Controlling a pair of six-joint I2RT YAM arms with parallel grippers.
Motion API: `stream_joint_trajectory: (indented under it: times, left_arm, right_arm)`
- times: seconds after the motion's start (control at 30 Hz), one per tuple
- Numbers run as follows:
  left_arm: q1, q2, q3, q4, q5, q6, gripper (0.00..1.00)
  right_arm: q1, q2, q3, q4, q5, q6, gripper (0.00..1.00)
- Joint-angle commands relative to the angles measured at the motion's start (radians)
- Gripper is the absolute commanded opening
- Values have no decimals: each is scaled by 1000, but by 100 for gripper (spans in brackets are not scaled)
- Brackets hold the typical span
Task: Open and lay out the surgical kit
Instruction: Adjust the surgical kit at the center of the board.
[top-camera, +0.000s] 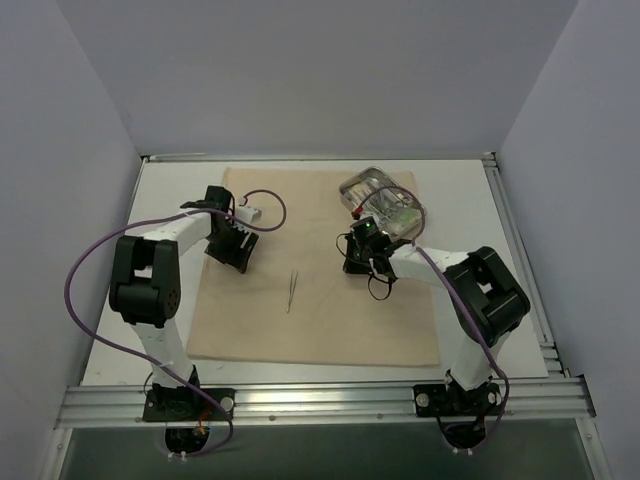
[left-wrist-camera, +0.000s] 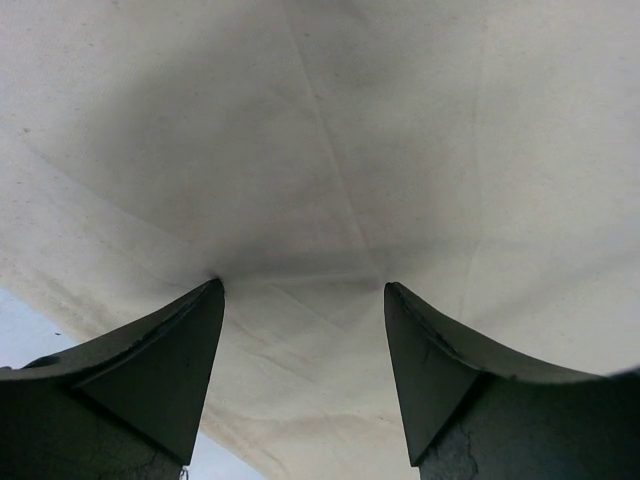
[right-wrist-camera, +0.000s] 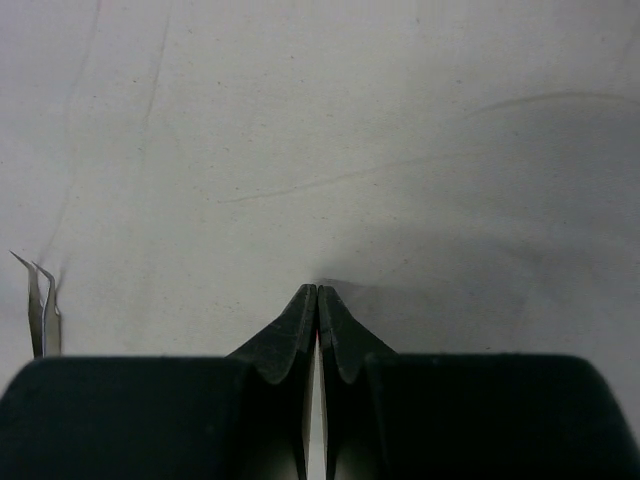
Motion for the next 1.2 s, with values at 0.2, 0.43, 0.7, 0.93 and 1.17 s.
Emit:
stream_joint_trajectory:
  times: [0.2,0.43,0.7,0.93,1.17]
  left_arm:
    - [-35,-100,88,-68,172,-1,75]
    - [-97,81,208,-41,103,-36,74]
    - [-110,231,291,-20,62,-107,74]
    - [-100,256,283,21,88,-166,74]
    - [-97,239,267,40,101,-179,74]
  right_arm:
    - [162,-63,158,-117,106,-22,0]
    - [222,-34,60,-15,49,93,0]
    - [242,-26,-157,47,24,223,0]
    - [236,-115,-253,-2,41,246,0]
    - [227,-148,-172,-68,43,163,0]
